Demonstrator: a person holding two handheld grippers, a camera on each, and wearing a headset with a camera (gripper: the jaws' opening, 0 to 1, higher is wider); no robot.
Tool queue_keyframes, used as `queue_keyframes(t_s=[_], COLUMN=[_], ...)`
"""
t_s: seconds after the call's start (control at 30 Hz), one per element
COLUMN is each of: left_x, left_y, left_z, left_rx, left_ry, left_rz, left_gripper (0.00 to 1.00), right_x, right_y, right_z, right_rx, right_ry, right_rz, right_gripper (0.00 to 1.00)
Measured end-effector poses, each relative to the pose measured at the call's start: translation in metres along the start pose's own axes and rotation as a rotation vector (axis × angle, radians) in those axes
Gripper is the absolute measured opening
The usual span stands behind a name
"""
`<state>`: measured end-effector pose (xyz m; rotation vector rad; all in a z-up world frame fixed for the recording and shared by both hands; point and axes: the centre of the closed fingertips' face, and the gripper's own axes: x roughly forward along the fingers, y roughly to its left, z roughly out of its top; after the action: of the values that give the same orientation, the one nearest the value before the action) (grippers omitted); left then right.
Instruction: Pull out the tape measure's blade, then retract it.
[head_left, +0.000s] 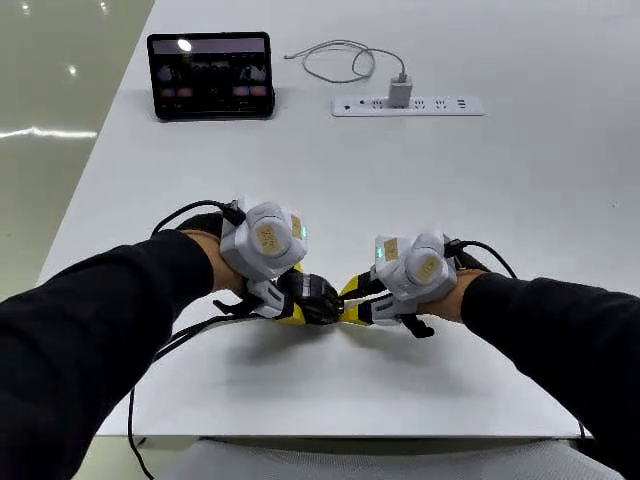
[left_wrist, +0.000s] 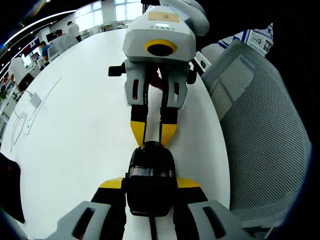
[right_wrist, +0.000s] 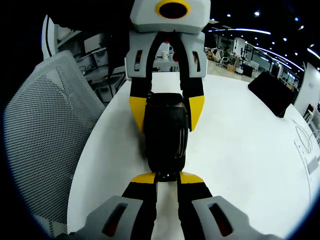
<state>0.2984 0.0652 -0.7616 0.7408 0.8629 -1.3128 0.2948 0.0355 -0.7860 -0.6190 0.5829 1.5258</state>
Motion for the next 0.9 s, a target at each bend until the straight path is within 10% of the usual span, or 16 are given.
queue_keyframes(t_s=[0.9], left_x=[0.0], left_y=[0.0], left_z=[0.001], left_rx=[-0.005], left_ry=[-0.012], left_rz=[0.0], left_gripper=[0.32], right_x=[0.006], right_y=[-0.001], right_z=[-0.003], right_rx=[-0.037], right_ry=[0.072], right_rz=[0.014], right_gripper=[0.12])
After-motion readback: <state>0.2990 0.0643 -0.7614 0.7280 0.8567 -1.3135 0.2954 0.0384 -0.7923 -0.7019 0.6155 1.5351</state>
